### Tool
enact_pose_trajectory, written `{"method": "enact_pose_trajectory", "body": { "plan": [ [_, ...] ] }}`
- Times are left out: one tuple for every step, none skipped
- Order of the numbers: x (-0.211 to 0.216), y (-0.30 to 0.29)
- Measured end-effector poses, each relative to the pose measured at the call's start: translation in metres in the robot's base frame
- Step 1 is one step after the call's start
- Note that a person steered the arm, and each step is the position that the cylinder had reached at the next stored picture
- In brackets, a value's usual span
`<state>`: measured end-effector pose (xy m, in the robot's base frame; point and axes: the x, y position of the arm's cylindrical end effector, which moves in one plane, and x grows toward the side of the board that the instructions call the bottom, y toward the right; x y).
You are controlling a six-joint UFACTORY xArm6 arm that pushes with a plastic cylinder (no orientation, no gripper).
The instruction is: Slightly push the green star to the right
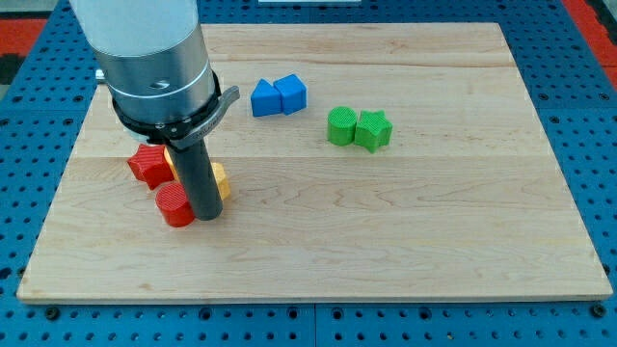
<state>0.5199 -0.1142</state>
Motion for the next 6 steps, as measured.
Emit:
{"method": "enact_pose_trajectory", "body": {
  "plan": [
    [0.001, 0.038],
    [-0.024, 0.118],
    [-0.063, 0.152],
    [-0.092, 0.177],
    [-0.089, 0.206],
    [-0.089, 0.256]
  ]
}}
